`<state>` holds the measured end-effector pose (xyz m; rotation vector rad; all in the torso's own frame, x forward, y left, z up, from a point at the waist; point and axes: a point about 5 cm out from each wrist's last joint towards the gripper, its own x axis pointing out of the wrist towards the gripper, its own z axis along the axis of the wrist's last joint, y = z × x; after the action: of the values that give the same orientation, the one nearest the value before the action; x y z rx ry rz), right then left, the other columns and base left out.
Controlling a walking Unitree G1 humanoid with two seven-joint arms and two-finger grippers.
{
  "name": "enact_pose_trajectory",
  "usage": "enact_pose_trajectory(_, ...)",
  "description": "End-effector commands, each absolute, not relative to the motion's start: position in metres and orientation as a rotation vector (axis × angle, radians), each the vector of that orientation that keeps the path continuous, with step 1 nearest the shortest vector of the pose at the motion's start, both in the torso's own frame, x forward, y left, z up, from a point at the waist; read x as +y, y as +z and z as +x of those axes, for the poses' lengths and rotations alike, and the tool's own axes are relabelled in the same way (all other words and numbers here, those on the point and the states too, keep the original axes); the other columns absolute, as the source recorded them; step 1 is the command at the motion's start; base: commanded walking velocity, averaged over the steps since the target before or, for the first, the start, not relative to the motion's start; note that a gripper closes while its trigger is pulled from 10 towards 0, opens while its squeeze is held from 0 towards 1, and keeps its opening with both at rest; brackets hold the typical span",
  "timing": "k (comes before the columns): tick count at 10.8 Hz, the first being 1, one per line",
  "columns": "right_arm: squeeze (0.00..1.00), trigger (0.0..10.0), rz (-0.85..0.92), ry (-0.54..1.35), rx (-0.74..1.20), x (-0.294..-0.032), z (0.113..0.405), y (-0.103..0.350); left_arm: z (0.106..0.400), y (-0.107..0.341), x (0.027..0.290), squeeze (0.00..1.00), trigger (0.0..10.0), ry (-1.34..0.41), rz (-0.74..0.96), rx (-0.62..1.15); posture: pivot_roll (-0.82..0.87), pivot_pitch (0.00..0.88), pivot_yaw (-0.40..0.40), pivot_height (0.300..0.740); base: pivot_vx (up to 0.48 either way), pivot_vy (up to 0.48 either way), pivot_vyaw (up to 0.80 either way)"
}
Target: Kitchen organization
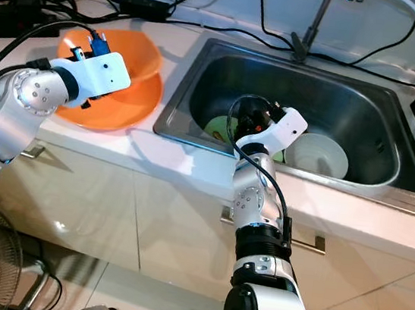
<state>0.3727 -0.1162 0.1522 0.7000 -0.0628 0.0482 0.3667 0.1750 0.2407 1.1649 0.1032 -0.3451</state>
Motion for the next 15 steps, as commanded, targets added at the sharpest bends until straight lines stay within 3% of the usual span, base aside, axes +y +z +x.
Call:
enact_pose_trajectory(1,0.00,10.0,0.699,0.055,-0.062,-0.116,0.374,0.155,0.368,0.240,0.174,0.00,0.0,-0.353,1.187,0.123,0.12,0.046,-0.038,0.740,0.000,0.000,0.00)
enact_pose_trajectory(11,0.00,10.0,0.704,0.049,-0.048,-0.116,0.374,0.153,0.364,0.229,0.170,0.00,0.0,-0.385,1.186,0.150,0.12,0.045,-0.040,0.740,0.000,0.000,0.00)
enact_pose_trajectory(15,0.00,10.0,0.705,0.049,-0.047,-0.116,0.374,0.153,0.365,0.250,0.157,0.00,0.0,-0.322,1.229,-0.049,0.12,0.045,-0.042,0.740,0.000,0.000,0.00)
